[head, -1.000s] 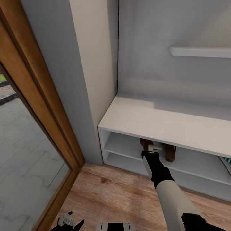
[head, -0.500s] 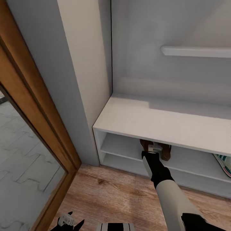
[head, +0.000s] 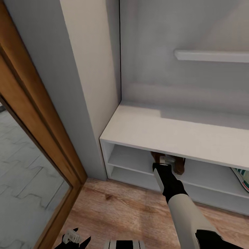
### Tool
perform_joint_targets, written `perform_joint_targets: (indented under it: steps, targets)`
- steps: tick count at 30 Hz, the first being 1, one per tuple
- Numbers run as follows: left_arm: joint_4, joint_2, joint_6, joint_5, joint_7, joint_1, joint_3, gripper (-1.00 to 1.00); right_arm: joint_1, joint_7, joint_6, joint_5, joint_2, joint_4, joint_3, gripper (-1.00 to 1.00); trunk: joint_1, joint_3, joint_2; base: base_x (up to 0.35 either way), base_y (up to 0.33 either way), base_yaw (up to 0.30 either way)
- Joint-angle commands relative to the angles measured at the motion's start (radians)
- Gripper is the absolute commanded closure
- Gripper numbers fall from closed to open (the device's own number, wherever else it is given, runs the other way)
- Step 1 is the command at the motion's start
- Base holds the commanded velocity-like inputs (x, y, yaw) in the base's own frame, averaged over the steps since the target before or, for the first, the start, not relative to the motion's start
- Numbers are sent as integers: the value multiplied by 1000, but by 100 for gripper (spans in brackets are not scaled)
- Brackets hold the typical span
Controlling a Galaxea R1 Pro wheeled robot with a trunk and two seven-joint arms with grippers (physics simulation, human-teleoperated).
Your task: Pick up the two gym shoes and the two sandals from the corridor floor and place them onto the hallstand (shoe rack) in the corridor, making sure they are on the rack and not on the floor. Arrange them so the two gym shoes are next to each other and the two sandals are next to each other.
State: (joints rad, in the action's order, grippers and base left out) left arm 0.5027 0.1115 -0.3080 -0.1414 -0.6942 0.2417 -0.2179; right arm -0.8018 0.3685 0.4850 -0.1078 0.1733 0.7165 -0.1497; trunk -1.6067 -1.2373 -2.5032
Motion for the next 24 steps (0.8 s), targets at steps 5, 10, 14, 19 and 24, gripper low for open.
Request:
perform_joint_targets:
  steps: [5,10,14,19,24]
  targets:
    - [0,-1,-4,-11,-5,1,-8,-100,0,-3,7,-10,1,2,-4,100,0,-1,0,108,-15,0]
    - [0,-1,-4,-10,-5,1,-8,-100,0,-3,7,-10,1,3,-5,-100,0,-1,0,19,-3,0]
    - [0,-1,-4,-10,-5,1,-8,-100,0,-3,7,-10,1,3,-5,-100,0,-1,0,2,0,0]
    - [0,-1,-5,-10,-5,1,-8,-100,0,-3,7,-10,1,2,-5,-100,0,-1,0,0,0,0]
    - [0,0,-6,-10,-5,1,-8,-100,0,-3,7,-10,1,2,-5,-100,0,-1,0,-60,0,0]
